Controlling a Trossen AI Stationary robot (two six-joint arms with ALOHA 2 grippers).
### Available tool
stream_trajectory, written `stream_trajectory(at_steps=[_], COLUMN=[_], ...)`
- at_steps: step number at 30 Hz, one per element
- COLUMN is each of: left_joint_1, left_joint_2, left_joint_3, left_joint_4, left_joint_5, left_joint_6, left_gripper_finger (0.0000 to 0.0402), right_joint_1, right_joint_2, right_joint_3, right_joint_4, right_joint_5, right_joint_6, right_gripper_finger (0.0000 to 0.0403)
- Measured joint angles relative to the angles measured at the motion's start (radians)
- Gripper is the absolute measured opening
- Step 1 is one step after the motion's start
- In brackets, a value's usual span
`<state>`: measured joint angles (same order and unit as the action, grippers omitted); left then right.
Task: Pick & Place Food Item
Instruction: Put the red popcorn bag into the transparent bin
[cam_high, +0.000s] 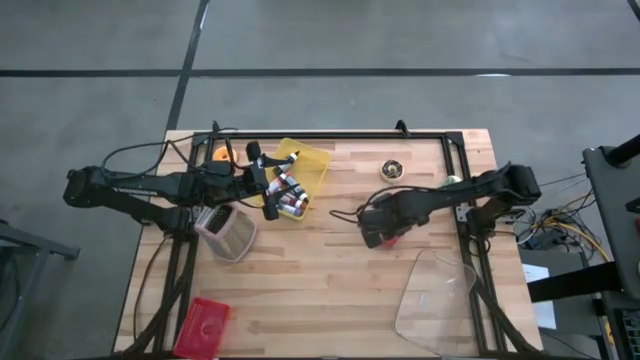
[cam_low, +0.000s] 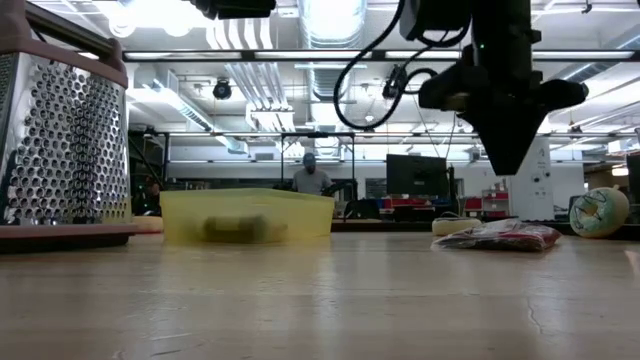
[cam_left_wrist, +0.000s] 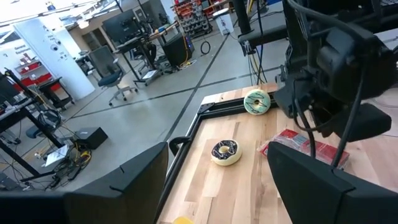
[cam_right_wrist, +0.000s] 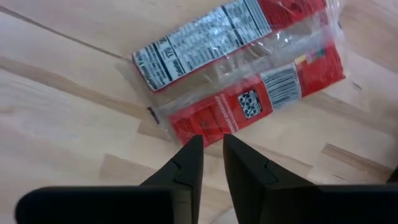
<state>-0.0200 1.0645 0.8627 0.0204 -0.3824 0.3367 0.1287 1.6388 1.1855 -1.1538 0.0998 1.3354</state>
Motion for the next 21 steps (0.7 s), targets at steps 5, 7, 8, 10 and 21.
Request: stream_trajectory(at_steps=[5,7,8,10,21], left_joint_1=[0.0,0.0,0.0,0.0,0.0], left_joint_2=[0.0,0.0,0.0,0.0,0.0], left_joint_3=[0.0,0.0,0.0,0.0,0.0], left_joint_4=[0.0,0.0,0.0,0.0,0.0], left_joint_5=[0.0,0.0,0.0,0.0,0.0], left_joint_6=[0.0,0.0,0.0,0.0,0.0], left_gripper_finger=[0.028,0.028,0.028,0.028,0.028], right_joint_1=[-0.002,-0.002,-0.002,-0.002,-0.025], right_joint_2=[0.001,0.0,-0.001,-0.001,-0.001], right_joint_3=[-0.027,-0.034,-0.034,-0.039,-0.124], right_joint_4=[0.05,0.066,0.076,0.079,0.096], right_joint_5=[-0.001,0.005,0.005,0.005,0.009], right_joint_6=[0.001,-0.005,-0.007,-0.008,0.138], right_gripper_finger=[0.0104,0.0122,0.0131,0.0148,0.0224])
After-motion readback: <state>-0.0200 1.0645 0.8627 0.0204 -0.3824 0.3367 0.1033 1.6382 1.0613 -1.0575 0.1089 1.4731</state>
